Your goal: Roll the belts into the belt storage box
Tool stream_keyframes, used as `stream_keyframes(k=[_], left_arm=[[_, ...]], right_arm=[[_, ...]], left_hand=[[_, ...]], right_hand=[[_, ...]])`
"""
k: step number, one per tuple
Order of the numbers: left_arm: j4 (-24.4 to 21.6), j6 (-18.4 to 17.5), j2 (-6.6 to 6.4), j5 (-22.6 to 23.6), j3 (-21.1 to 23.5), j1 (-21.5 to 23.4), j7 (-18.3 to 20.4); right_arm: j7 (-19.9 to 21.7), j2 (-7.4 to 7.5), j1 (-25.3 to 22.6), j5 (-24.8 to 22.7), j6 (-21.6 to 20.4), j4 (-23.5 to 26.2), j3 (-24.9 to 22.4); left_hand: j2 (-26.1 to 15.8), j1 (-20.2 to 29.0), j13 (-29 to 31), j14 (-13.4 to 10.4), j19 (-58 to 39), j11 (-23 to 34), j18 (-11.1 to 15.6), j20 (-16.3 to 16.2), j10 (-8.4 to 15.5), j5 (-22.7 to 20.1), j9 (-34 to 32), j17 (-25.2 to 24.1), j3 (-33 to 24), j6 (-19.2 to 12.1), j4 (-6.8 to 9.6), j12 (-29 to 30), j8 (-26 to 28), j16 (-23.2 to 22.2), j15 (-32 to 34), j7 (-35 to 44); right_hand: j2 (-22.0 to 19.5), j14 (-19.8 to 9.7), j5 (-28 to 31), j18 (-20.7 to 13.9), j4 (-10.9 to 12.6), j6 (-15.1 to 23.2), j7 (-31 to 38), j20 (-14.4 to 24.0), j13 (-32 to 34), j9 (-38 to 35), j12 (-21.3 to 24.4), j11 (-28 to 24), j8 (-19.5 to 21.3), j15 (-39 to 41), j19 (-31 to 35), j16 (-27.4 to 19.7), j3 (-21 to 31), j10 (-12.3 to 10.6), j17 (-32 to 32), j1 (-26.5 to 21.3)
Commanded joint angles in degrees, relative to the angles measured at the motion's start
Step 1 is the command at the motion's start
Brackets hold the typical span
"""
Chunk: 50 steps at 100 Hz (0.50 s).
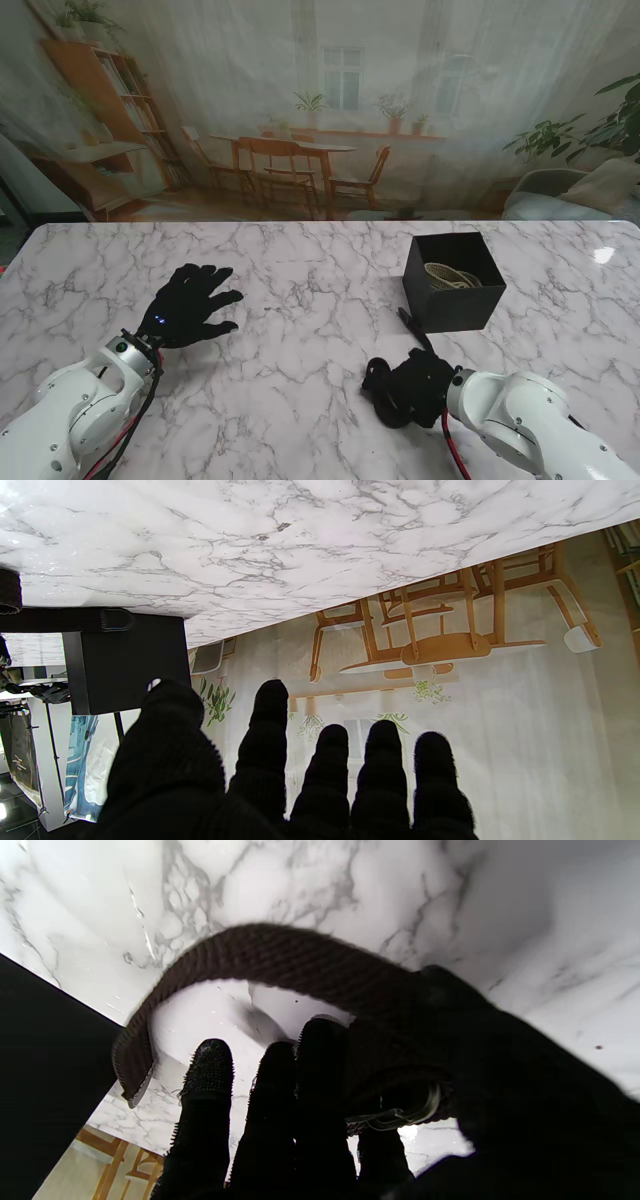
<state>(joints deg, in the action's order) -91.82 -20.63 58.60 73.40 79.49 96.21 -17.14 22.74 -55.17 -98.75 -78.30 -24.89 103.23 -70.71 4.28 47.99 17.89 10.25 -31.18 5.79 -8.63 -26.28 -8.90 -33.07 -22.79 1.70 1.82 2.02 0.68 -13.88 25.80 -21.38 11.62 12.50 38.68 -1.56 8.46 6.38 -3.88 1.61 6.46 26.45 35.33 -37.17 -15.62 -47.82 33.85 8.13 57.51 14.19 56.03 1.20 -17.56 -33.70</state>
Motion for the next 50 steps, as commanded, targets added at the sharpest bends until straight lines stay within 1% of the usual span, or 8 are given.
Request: stream_keyframes(k=[1,8,24,27,28,35,47,50], left_arm=[[0.0,0.1,0.06,0.0,-0.2,0.0,0.9],[0.0,0.1,0.05,0.0,-0.2,0.0,0.8],[0.1,0.1,0.05,0.0,-0.2,-0.1,0.9],[0.1,0.1,0.04,0.0,-0.2,-0.1,0.9],[0.1,0.1,0.04,0.0,-0.2,-0.1,0.9],[0.1,0.1,0.04,0.0,-0.2,-0.1,0.9],[0.2,0.1,0.04,-0.1,-0.3,-0.2,1.0],[0.2,0.1,0.04,-0.1,-0.3,-0.2,1.0]], right_arm=[[-1.6,-0.25,-0.7,-0.8,0.1,-2.8,0.9],[-4.5,-0.31,-0.6,-1.0,0.2,-3.7,1.1],[-11.5,-0.38,0.1,-1.4,0.4,-6.1,2.0],[-12.6,-0.40,0.2,-1.2,0.4,-6.5,2.2],[-13.1,-0.40,0.3,-1.2,0.4,-6.7,2.3],[-16.9,-0.39,0.8,-1.3,0.5,-8.1,3.1],[-21.5,-0.24,1.8,-2.0,0.3,-10.0,4.4],[-21.9,-0.23,1.9,-2.0,0.3,-10.3,4.6]], left_hand=[[-1.9,1.1,-0.3,0.0,1.7,-0.2,-1.5,-1.1,0.0,0.4,2.1,-1.0,-0.3,0.7,-1.00,-0.5,0.2,-0.5,-1.6,0.0],[-1.8,1.1,-0.3,0.0,1.7,-0.2,-1.5,-1.1,-0.1,0.4,2.2,-0.9,-0.3,0.7,-1.00,-0.5,0.2,-0.5,-1.6,0.0],[-1.7,1.2,-0.3,0.0,1.7,-0.2,-1.5,-1.1,0.1,0.4,2.1,-1.0,-0.3,0.7,-0.99,-0.5,0.2,-0.5,-1.6,0.0],[-1.7,1.2,-0.2,0.1,1.7,-0.1,-1.5,-1.1,0.0,0.4,2.1,-0.9,-0.3,0.7,-0.98,-0.5,0.2,-0.5,-1.6,0.1],[-1.7,1.2,-0.2,0.1,1.7,-0.1,-1.5,-1.1,0.1,0.4,2.0,-1.0,-0.3,0.8,-0.99,-0.5,0.2,-0.5,-1.6,0.0],[-1.8,1.2,-0.2,0.0,1.7,-0.1,-1.5,-1.1,0.0,0.4,2.1,-0.9,-0.3,0.7,-1.00,-0.5,0.2,-0.5,-1.6,0.1],[-1.7,1.2,-0.2,0.0,1.7,-0.1,-1.5,-1.1,0.1,0.4,2.1,-0.9,-0.3,0.7,-1.00,-0.5,0.2,-0.5,-1.6,0.0],[-1.7,1.2,-0.3,0.0,1.7,-0.2,-1.5,-1.1,0.1,0.5,2.1,-0.9,-0.3,0.7,-0.99,-0.5,0.2,-0.5,-1.6,0.0]], right_hand=[[-0.5,-2.9,2.5,-3.4,0.3,0.1,4.9,1.7,5.8,2.6,4.5,32.3,1.8,6.1,3.9,4.0,6.1,-11.5,-3.4,-4.6],[-0.1,-3.6,5.0,-6.3,-0.1,-0.5,9.7,2.6,9.7,-1.8,2.3,28.3,1.7,8.9,7.0,6.6,7.1,-11.4,-7.9,-5.3],[2.9,-4.6,13.5,-8.9,-1.7,-0.3,20.4,4.5,18.8,-12.6,-2.5,21.3,2.3,14.5,11.9,11.4,6.7,-10.9,-17.0,-3.4],[3.7,-4.5,14.8,-9.0,-4.5,-0.1,23.3,4.7,20.2,-14.9,-3.9,21.2,1.7,15.3,12.3,13.3,6.2,-10.8,-18.4,-3.9],[4.3,-4.3,15.9,-9.0,-6.4,0.1,25.2,4.9,21.3,-16.7,-5.1,21.5,1.0,15.5,12.7,15.1,6.0,-10.5,-19.4,-4.2],[5.9,-3.6,20.0,-7.8,-9.4,2.1,29.8,5.7,24.0,-21.8,-7.5,21.7,0.7,17.5,14.1,18.2,4.0,-10.1,-20.9,-4.6],[6.2,-1.1,25.6,-3.5,-10.5,8.5,36.0,8.7,24.8,-24.0,-15.3,20.2,0.6,21.9,17.3,21.9,3.6,-7.6,-19.0,-3.9],[5.8,-0.5,26.6,-2.6,-10.6,9.8,38.3,9.7,24.1,-23.4,-17.5,19.5,-2.7,23.7,17.6,22.2,3.9,-6.6,-18.3,-3.4]])
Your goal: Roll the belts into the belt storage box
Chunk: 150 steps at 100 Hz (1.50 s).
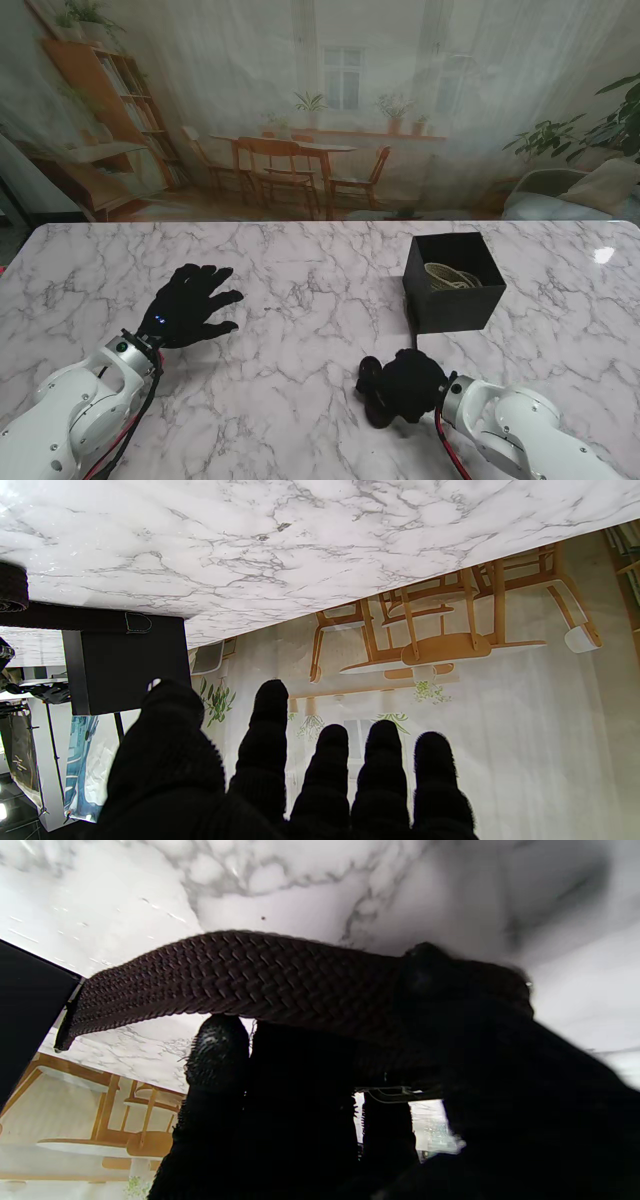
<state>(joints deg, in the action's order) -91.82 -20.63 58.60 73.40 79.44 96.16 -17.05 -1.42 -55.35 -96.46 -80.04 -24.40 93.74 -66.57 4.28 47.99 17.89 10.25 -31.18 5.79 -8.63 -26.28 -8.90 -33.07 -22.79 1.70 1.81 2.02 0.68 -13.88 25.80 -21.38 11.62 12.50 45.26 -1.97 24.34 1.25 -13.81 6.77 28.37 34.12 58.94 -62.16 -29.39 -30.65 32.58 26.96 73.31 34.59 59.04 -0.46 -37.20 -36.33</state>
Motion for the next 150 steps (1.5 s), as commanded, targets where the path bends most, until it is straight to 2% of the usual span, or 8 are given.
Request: stream_keyframes(k=[1,13,32,57,63,79,125,150], left_arm=[[0.2,0.1,0.04,-0.1,-0.3,-0.1,0.9],[0.2,0.1,0.04,-0.2,-0.3,-0.2,1.0],[0.3,0.1,0.05,-0.2,-0.4,-0.3,0.9],[0.4,0.0,0.05,-0.4,-0.6,-0.4,1.1],[0.4,0.0,0.04,-0.4,-0.6,-0.4,1.2],[0.5,-0.1,0.03,-0.4,-0.7,-0.6,1.3],[0.7,0.1,-0.04,-0.4,-1.4,-1.1,2.1],[0.7,0.3,-0.04,-0.3,-1.3,-1.0,1.9]], right_arm=[[2.2,-0.04,-0.3,-0.3,-0.2,-0.8,0.5],[2.0,-0.04,-0.3,0.2,-0.6,-0.9,0.7],[-0.7,0.05,-0.4,-0.5,-1.7,-1.1,0.7],[-1.7,0.23,0.2,-0.3,-3.9,-1.7,1.0],[-2.5,0.31,0.4,-0.5,-4.3,-2.3,1.0],[-8.3,0.71,0.3,-2.8,-4.5,-4.1,0.1],[-11.0,0.92,-2.0,-4.9,-4.4,-4.9,-5.5],[-13.4,1.54,-1.4,-7.6,-4.7,-4.8,-5.5]], left_hand=[[-1.7,1.2,-0.3,0.0,1.7,-0.1,-1.5,-1.1,0.0,0.5,2.1,-1.0,-0.3,0.7,-1.00,-0.5,0.2,-0.5,-1.6,0.0],[-1.8,1.3,-0.2,0.0,1.7,-0.1,-1.4,-1.1,0.0,0.4,2.1,-0.9,-0.3,0.8,-0.99,-0.5,0.2,-0.5,-1.6,0.0],[-1.8,1.2,-0.3,0.0,1.7,-0.1,-1.4,-1.1,0.0,0.5,2.2,-0.9,-0.3,0.7,-0.99,-0.5,0.2,-0.5,-1.6,0.0],[-1.9,1.1,-0.3,0.0,1.7,-0.1,-1.4,-1.0,0.0,0.5,2.1,-1.0,-0.3,0.7,-1.00,-0.5,0.2,-0.5,-1.6,0.1],[-1.9,1.0,-0.3,0.0,1.7,-0.1,-1.4,-1.0,0.0,0.5,2.1,-1.0,-0.3,0.7,-1.00,-0.5,0.2,-0.5,-1.6,0.1],[-2.0,1.0,-0.3,0.0,1.8,-0.1,-1.4,-1.0,0.1,0.5,2.1,-1.0,-0.3,0.8,-1.01,-0.5,0.2,-0.5,-1.6,0.0],[-2.0,1.2,-0.2,0.0,1.7,0.0,-1.4,-1.1,0.0,0.3,1.8,-1.0,-0.3,0.8,-1.00,-0.6,0.2,-0.5,-1.6,0.1],[-2.1,1.4,-0.2,-0.1,1.7,0.0,-1.4,-1.1,0.1,0.2,1.7,-0.9,-0.3,0.8,-0.99,-0.6,0.3,-0.6,-1.6,0.2]], right_hand=[[-1.0,0.1,11.1,2.7,-0.7,5.1,16.9,2.2,0.3,1.8,-4.3,2.0,-2.0,5.2,1.9,1.9,0.9,-4.7,1.6,-0.6],[-2.0,1.7,18.0,5.7,-1.0,13.0,27.6,3.9,-5.0,11.8,-9.2,-4.0,-11.5,10.5,3.4,4.7,-0.8,-0.2,4.8,0.3],[-3.6,2.6,21.2,9.9,-0.7,19.2,27.9,3.6,-14.1,24.4,0.4,1.2,-9.8,6.8,-0.8,-0.5,-0.7,3.3,11.4,3.2],[-14.3,0.5,24.4,9.2,3.4,21.5,22.2,1.5,-17.3,24.2,9.9,5.2,-2.4,-4.4,-8.1,-9.6,6.5,-7.3,17.1,-4.6],[-16.5,0.2,24.3,9.7,7.4,21.6,20.8,0.8,-17.8,23.5,10.5,5.5,1.7,-5.8,-9.2,-10.8,7.3,-8.5,18.1,-5.6],[-18.3,-1.4,22.6,9.5,7.5,22.4,19.4,-0.6,-17.4,21.9,10.9,5.5,3.0,-8.1,-10.8,-12.5,7.4,-10.5,18.3,-7.2],[-6.7,1.1,-0.7,9.8,7.2,16.3,3.7,-3.1,-18.8,25.1,15.2,8.7,-14.1,-11.4,-12.3,-14.9,6.1,-7.4,19.2,8.5],[-3.1,1.2,-8.0,9.6,6.7,16.0,3.0,-3.6,-19.5,28.0,16.0,10.2,-17.9,-11.9,-12.5,-15.4,3.1,-7.9,19.2,8.4]])
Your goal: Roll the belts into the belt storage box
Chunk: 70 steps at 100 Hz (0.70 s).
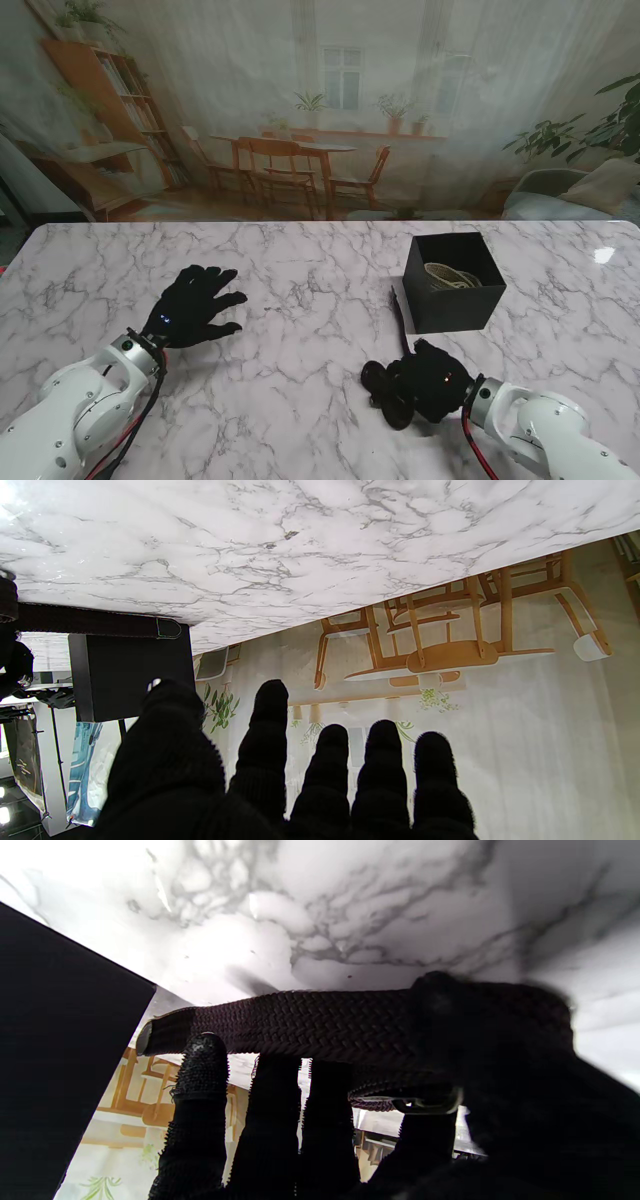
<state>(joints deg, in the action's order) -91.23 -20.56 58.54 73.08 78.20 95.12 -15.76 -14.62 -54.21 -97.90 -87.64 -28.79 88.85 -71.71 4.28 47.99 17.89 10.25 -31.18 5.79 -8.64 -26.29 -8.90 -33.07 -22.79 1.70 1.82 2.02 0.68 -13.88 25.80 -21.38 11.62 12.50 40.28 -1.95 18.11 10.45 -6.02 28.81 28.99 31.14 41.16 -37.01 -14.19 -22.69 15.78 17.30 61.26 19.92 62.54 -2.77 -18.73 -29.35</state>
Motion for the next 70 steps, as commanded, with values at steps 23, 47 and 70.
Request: stream_keyframes(k=[23,47,70], left_arm=[[0.2,0.2,0.01,0.1,0.0,0.0,0.3],[0.3,0.1,0.00,0.1,0.0,0.0,0.4],[0.3,0.1,0.00,0.0,-0.1,-0.1,0.5]], right_arm=[[-3.0,0.81,-0.1,-2.1,-1.1,0.9,-1.6],[-2.7,1.54,0.1,-5.1,-0.4,1.3,-1.3],[-0.1,1.56,0.2,-5.2,-1.0,1.6,-1.1]], left_hand=[[-2.0,1.5,-0.1,0.0,1.7,0.0,-1.4,-1.1,0.1,0.2,1.7,-0.9,-0.3,0.8,-0.97,-0.6,0.3,-0.6,-1.5,0.3],[-2.0,1.6,-0.2,0.0,1.6,0.0,-1.5,-1.1,0.1,0.2,1.8,-1.0,-0.3,0.7,-0.97,-0.6,0.3,-0.6,-1.5,0.3],[-2.0,1.5,-0.2,0.0,1.6,0.1,-1.3,-1.0,0.1,0.1,1.8,-1.0,-0.3,0.7,-0.96,-0.6,0.3,-0.6,-1.5,0.3]], right_hand=[[1.9,2.0,-4.2,0.5,-1.2,-5.9,2.1,-1.3,-4.5,6.9,0.8,2.3,-3.5,-2.5,-1.4,-1.2,-2.3,-3.6,2.8,2.7],[4.3,3.3,-7.7,1.3,-2.1,-9.2,0.9,-3.3,-8.4,12.6,1.4,3.3,-5.4,-4.0,-3.6,-3.1,-6.8,-1.1,5.7,6.3],[3.5,5.1,0.1,3.6,-1.9,-2.6,2.8,-6.1,-11.6,15.7,2.0,4.2,-2.2,-4.9,-5.8,-5.0,-8.6,3.4,8.9,6.6]])
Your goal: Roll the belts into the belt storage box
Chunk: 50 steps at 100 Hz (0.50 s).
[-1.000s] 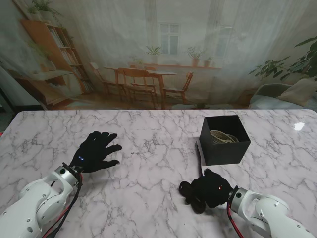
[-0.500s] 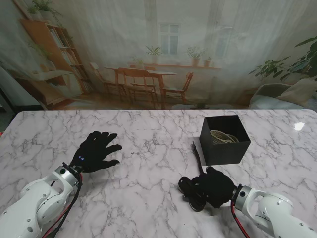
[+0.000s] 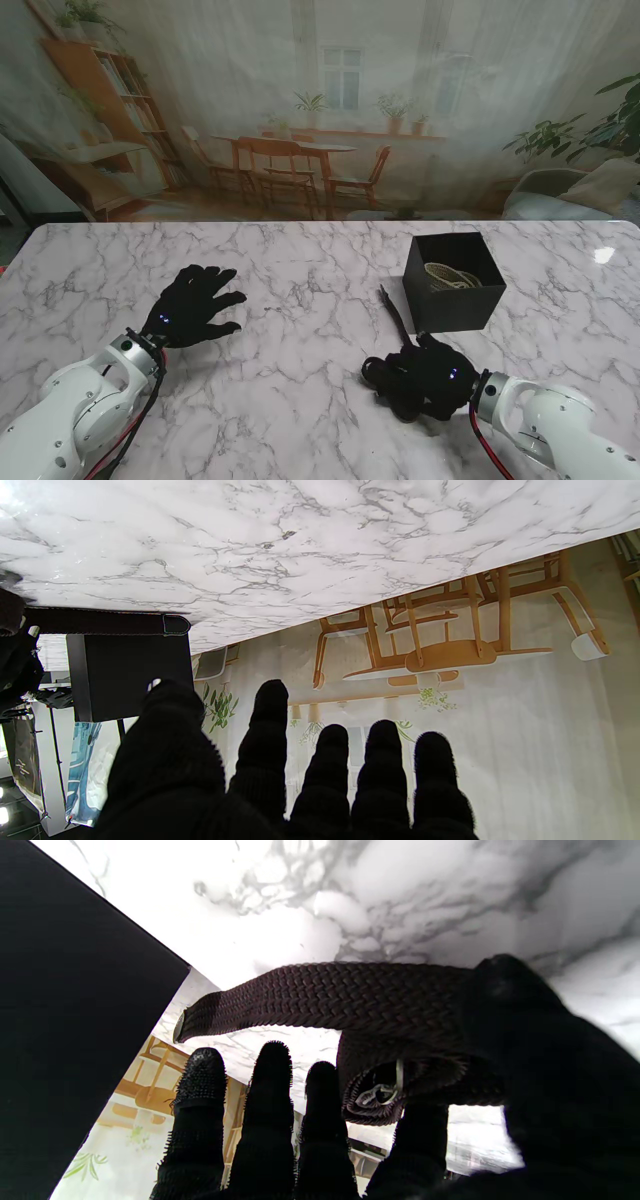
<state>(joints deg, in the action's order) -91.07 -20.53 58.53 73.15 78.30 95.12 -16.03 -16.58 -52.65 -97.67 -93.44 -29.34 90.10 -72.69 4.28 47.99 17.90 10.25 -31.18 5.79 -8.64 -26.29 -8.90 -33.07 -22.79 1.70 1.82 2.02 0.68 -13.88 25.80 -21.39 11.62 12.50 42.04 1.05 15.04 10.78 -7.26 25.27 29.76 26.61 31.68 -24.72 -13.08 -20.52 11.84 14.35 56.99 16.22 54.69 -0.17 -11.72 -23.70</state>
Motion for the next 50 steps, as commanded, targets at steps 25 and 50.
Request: stream_keyframes(k=[25,50], left_arm=[[0.2,0.2,0.03,-0.1,-0.2,-0.1,0.7],[0.3,0.1,0.04,-0.1,-0.2,-0.1,0.6]], right_arm=[[9.5,-0.88,-0.8,3.5,-1.0,1.9,-0.5],[9.0,-1.30,-1.6,5.1,-2.0,2.8,-1.7]], left_hand=[[-2.0,1.6,-0.2,0.0,1.6,0.1,-1.4,-1.0,0.0,0.0,1.8,-0.9,-0.3,0.7,-0.96,-0.6,0.3,-0.6,-1.5,0.4],[-2.0,1.6,-0.2,0.0,1.6,0.1,-1.4,-1.0,0.1,-0.1,1.9,-1.0,-0.3,0.6,-0.96,-0.6,0.3,-0.6,-1.5,0.5]], right_hand=[[-0.2,7.7,4.3,9.4,-0.4,1.0,-2.0,-7.0,-6.8,8.7,0.6,0.2,2.7,-6.6,-8.4,-4.7,-1.3,7.3,6.4,0.0],[-1.2,7.8,3.3,9.5,-0.9,-0.1,0.3,-9.3,-7.0,8.9,0.2,-1.3,6.8,-6.7,-8.7,-5.2,-5.9,8.4,6.7,4.1]])
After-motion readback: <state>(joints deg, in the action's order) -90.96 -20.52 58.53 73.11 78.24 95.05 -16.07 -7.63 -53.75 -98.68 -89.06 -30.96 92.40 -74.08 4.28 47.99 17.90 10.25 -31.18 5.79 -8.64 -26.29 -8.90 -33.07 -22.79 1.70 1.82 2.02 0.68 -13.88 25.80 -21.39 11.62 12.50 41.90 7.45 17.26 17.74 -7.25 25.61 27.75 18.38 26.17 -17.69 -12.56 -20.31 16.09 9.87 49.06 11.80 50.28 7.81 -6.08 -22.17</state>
